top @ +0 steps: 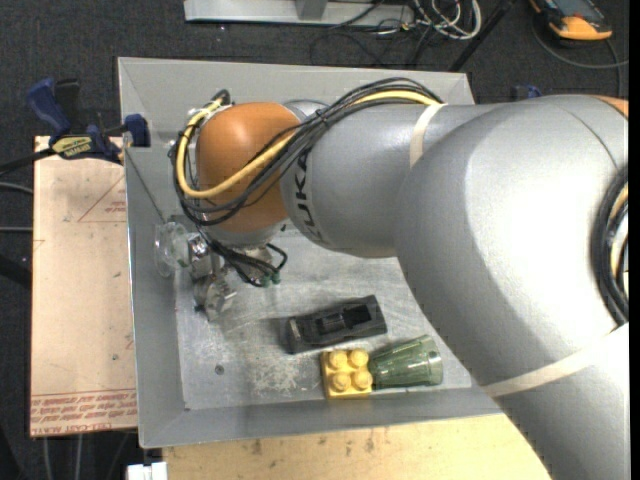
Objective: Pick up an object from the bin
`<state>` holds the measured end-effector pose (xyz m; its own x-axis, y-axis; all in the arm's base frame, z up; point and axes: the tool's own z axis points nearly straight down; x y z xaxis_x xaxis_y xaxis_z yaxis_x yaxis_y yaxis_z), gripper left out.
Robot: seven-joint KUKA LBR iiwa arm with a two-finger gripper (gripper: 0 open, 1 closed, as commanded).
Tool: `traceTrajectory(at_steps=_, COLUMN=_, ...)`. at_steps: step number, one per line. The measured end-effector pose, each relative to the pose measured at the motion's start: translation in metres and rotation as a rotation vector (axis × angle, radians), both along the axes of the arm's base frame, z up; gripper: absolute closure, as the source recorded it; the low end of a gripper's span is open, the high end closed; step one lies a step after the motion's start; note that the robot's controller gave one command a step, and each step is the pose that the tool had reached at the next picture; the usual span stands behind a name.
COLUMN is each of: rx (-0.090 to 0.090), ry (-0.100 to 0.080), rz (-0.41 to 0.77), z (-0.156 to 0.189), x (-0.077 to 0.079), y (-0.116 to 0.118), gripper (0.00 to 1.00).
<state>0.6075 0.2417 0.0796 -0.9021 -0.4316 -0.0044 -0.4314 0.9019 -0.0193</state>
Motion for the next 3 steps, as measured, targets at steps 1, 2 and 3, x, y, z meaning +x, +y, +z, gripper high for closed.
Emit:
traceTrajectory(at_steps=1, rx=0.001, ry=0.000, rz=0.000, z=0.000, x=0.000, y=0.000, gripper=1.00)
traceTrajectory(at_steps=2, rx=0.018, ry=0.010, rz=0.010, z=0.113, x=-0.005, y=-0.014, gripper=1.00)
traceTrajectory(at_steps=3, rx=0.018, ry=0.010, rz=0.010, z=0.113, x=-0.005, y=-0.014, gripper=1.00)
